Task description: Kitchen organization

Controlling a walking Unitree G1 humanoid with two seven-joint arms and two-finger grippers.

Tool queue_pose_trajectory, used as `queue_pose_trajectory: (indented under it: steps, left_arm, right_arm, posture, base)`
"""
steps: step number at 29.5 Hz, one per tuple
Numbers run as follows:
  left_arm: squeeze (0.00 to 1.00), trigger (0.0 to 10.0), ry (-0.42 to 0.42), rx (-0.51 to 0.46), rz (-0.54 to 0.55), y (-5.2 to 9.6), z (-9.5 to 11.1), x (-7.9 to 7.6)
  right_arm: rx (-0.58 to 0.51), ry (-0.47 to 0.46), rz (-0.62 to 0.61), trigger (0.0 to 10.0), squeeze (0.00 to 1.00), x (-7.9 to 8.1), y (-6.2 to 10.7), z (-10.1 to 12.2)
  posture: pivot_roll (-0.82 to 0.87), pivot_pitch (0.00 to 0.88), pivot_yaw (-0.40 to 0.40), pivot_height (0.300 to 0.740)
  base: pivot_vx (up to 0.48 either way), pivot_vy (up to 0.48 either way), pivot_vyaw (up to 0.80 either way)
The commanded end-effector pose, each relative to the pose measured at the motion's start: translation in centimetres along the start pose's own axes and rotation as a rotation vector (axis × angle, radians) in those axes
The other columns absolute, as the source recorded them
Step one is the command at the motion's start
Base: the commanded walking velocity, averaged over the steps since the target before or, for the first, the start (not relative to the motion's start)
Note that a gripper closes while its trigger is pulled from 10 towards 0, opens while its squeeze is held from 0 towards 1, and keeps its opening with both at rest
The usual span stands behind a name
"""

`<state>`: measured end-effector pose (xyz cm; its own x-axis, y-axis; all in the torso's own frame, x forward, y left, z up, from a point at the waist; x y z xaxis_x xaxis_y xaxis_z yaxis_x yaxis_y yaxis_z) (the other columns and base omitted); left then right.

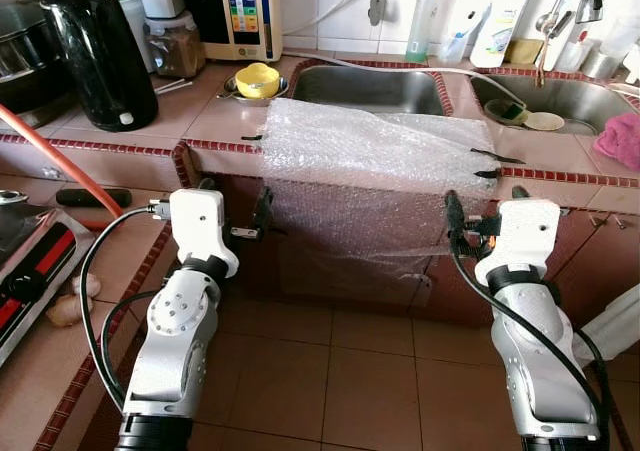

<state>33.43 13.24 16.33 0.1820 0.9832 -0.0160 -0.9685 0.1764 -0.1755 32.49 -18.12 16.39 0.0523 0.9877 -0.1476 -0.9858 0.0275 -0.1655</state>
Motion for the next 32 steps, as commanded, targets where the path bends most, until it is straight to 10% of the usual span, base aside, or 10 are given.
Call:
queue_pose_trajectory:
  steps: [1,32]
  left_arm:
    - [0.0,10.0,0.0,-0.042,-0.007,-0.2,1.16,-0.12]
    - [0.0,10.0,0.028,-0.017,-0.017,-0.5,0.45,-0.87]
  right_arm:
    - [-0.044,0.017,0.018,10.0,0.0,0.15,-0.19,1.31]
    - [-0.058,-0.001,0.055,10.0,0.0,0.84,-0.49,1.67]
  posture:
    - [0.01,0.0,-0.006,0.74]
    - [0.01,0.0,-0.011,0.74]
  base:
    - [0.349,0.0,0.0]
    - [0.401,0.0,0.0]
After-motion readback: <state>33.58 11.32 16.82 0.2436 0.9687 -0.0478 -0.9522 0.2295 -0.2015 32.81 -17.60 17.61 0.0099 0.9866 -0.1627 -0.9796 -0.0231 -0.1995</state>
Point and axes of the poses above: a point about 5 cm out from each wrist's last joint towards the gripper, its own y axis pointing back from the gripper into the wrist, its own z axis along the axis of the wrist's last joint, x = y × z, the point moved 4 cm from there along -y, pointing out of the wrist towards the gripper, and after that the axes turned 1 degree about -y, right-handed, at the moved point
